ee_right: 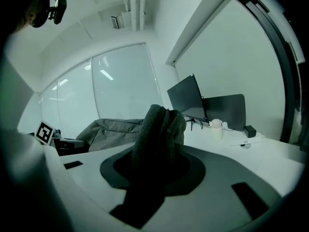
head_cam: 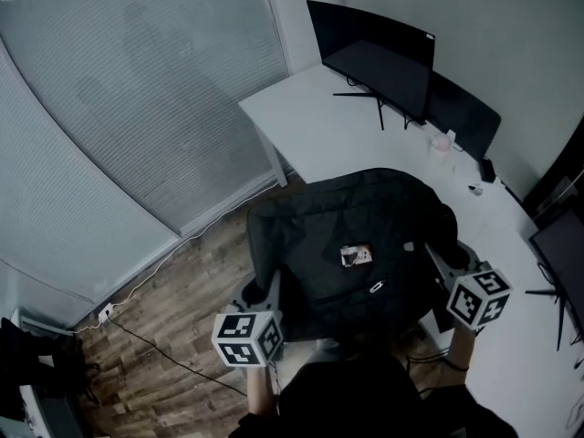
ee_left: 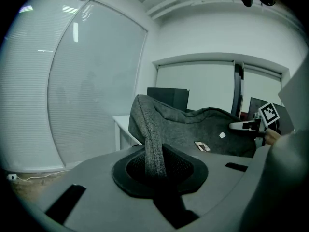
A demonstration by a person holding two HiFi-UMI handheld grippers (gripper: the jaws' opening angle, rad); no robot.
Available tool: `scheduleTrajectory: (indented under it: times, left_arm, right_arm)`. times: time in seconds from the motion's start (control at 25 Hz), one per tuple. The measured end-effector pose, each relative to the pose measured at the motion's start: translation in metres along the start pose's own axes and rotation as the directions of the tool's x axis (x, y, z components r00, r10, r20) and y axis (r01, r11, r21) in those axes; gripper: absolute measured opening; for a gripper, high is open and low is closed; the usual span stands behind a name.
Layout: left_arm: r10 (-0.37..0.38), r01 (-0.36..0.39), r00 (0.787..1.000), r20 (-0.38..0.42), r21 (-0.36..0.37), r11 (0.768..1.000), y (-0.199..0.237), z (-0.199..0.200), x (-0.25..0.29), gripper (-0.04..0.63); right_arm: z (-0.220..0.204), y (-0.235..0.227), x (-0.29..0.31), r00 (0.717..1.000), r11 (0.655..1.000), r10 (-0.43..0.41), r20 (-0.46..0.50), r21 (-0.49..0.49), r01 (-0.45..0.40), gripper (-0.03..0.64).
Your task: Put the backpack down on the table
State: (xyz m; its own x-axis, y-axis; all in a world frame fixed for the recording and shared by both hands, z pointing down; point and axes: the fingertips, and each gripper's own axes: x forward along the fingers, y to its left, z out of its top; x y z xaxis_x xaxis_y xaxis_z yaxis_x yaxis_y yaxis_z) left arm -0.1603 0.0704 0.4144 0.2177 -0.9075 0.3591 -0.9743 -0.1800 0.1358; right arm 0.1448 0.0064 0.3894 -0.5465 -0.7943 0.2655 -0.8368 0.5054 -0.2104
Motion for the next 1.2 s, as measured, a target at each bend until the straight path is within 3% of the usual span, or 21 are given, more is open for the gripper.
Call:
scheduleTrajectory:
  times: [0.76,1.2]
  left_arm:
    - [-0.149,0.149,0.989,0.001,0.06,0.987,0.05,0.037,0.066,0.06]
    - [-0.173,0.172,0.985,0.005,0.054,0.984,0.058,0.056,0.097,0.06]
  right_arm:
    - [0.008,0.007,0.041,0.987,0.988,-0.147,0.063,0.053,0.144,0.115]
    - [0.024,-0.006,0.063,0.982,0.984,-0.173,0.07,0.063,0.169,0.115]
